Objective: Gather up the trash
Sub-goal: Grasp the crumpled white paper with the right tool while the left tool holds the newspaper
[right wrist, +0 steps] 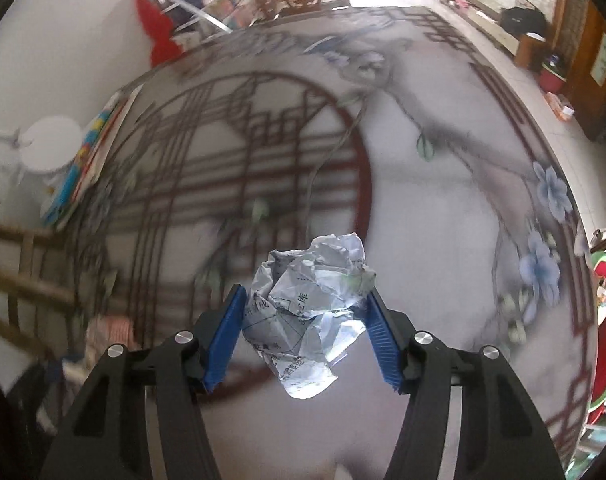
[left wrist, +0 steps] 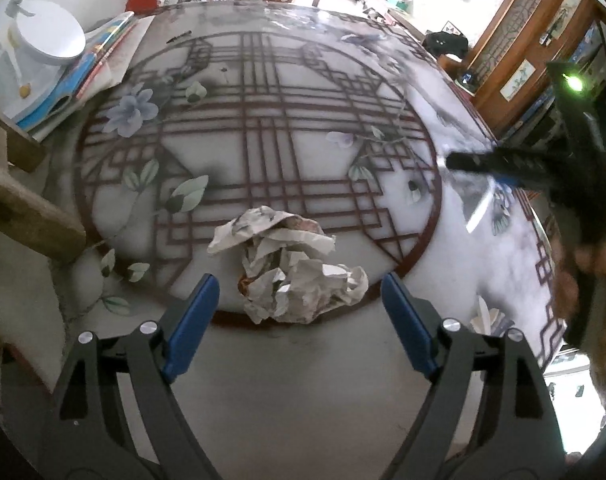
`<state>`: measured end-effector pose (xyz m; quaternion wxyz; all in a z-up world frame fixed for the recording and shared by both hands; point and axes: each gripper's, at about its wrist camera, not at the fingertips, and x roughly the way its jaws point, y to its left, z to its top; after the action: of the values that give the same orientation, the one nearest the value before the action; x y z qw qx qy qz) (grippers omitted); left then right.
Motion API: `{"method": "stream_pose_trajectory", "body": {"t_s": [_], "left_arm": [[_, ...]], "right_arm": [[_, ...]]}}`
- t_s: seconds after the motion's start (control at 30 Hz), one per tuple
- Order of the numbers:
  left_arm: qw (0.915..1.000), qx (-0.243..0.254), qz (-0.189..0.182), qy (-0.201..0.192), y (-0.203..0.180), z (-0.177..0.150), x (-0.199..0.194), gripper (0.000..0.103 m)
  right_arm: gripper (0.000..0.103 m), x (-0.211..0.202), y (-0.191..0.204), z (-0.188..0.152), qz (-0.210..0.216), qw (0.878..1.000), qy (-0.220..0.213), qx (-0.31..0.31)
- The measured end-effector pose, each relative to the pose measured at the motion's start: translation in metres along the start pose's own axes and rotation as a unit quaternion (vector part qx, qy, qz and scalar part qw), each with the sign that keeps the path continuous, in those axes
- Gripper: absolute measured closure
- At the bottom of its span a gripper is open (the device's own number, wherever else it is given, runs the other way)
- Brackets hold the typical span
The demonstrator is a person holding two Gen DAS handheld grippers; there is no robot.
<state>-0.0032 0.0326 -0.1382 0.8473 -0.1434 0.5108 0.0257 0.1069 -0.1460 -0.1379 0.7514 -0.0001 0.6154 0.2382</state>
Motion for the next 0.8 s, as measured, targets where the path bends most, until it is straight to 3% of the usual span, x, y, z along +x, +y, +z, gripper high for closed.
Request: {"method": "stream_pose_trajectory", "body": {"t_s": [0.13,0.2,0.4,0.53,0.8], "left_arm": [[0.9999,0.009,-0.003,0.006,-0.005,0.001,0.005,0.022],[0.9999,0.014,-0.003,0.008,-0.006,0.001,0.007,0.022],[0.9999,0.007,-0.008,0.011,0.000,-0.003,0.007,0.022],[0.9995,-0.012,-0.021,0.022,0.005,-0.004,0.014,0.022],[0.9992,-0.018,-0.029,0.024,0.004,0.006,0.024,0.022]], "right_arm": [[0.042,-0.001,0.006,-0.027,-0.008,1.000,0.016,-0.018],[0.031,0.001,0.007,-0.033,-0.013,1.000,0.019,-0.017],[0.019,-0.014,-0.007,-0.054,-0.011,0.999,-0.001,0.032],[0.018,-0.021,-0.017,-0.063,-0.030,0.998,-0.007,0.052],[0.018,-0.029,-0.028,-0.068,-0.027,0.997,-0.010,0.071]]}}
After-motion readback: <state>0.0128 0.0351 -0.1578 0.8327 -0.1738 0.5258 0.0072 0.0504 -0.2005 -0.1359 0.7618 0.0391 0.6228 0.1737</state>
